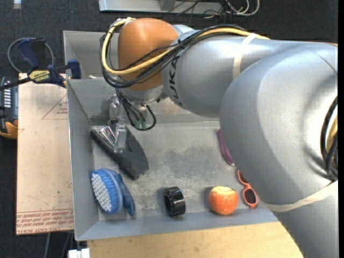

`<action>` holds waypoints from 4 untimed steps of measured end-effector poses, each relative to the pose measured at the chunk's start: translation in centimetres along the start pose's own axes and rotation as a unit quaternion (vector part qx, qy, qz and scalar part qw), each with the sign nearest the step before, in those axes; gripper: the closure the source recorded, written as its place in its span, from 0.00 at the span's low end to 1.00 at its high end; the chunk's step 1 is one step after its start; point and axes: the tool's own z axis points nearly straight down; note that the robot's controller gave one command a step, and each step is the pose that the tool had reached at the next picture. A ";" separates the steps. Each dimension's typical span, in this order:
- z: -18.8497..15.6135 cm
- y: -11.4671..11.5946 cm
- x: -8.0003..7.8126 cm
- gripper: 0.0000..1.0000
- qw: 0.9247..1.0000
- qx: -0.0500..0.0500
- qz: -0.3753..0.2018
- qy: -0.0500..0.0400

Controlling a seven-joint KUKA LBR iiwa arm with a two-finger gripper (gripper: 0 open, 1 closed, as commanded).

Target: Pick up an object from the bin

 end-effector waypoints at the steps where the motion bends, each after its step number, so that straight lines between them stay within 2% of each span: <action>1: 0.0 0.0 0.0 1.00 1.000 0.000 0.000 0.000; 2: 0.0 0.0 0.0 1.00 1.000 0.000 0.000 0.000; 3: 1.6 1.4 1.2 1.00 1.000 -0.002 -0.002 -0.004; 4: 6.0 3.1 0.3 0.00 1.000 -0.005 0.009 -0.013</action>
Offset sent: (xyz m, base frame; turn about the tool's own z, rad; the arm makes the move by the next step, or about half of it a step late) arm 0.0000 0.0000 0.0000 0.0000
